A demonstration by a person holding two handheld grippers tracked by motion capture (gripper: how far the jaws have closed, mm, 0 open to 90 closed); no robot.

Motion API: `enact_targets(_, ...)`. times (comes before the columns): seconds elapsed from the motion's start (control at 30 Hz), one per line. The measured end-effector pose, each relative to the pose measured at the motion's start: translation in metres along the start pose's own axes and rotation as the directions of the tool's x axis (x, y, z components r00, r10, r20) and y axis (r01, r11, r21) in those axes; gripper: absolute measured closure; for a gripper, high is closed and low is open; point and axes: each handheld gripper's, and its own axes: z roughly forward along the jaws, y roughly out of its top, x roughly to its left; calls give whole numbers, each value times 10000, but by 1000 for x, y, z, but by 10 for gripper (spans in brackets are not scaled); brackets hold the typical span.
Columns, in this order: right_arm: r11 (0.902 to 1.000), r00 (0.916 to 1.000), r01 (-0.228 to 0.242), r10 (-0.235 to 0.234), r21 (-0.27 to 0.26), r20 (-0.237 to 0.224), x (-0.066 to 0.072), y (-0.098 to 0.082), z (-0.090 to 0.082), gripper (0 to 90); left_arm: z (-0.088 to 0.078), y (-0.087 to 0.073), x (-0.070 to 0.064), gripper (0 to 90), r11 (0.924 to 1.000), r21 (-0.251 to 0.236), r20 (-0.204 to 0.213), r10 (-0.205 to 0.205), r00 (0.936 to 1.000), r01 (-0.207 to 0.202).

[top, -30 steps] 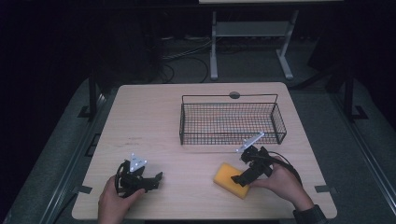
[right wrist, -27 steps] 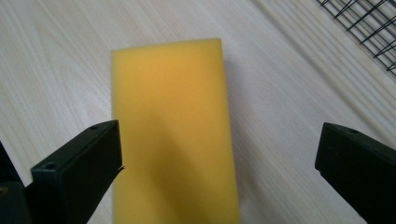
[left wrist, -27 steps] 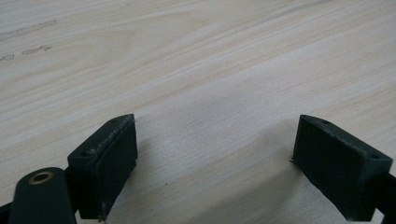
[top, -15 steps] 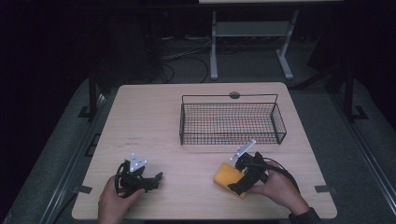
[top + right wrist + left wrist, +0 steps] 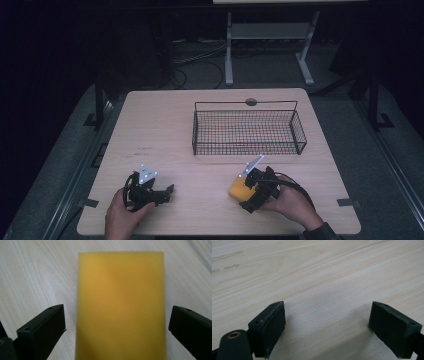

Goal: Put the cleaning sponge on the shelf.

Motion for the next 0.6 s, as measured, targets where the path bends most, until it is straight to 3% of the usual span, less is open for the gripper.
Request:
enact_targets(0.17,9999,10000,87,-87,101,36,0,0,5,7,0,0,0,128,10000,-1,1,5,10000,-5)
enact_targets(0.6,9997,9996,244,-245,58,118,0,0,4,142,0,0,0,128,10000,-2,-1,2,10000,-2)
